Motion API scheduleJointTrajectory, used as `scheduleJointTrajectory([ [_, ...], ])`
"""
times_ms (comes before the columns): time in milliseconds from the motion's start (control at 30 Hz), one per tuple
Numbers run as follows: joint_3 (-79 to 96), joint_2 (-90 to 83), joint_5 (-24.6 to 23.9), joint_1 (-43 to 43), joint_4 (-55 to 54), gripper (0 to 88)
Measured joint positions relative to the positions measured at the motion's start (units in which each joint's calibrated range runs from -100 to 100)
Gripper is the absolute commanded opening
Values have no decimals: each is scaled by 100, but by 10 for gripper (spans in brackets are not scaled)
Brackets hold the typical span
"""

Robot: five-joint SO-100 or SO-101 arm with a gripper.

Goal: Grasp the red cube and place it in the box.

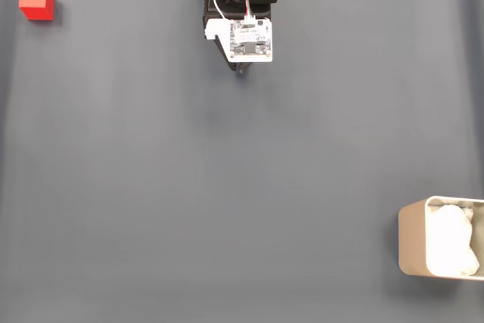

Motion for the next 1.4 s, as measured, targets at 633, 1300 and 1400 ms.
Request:
scheduleJointTrajectory([
  [633,0,0,44,30,16,0],
  [1300,0,35,44,30,16,0],
  [1400,0,113,44,30,16,0],
])
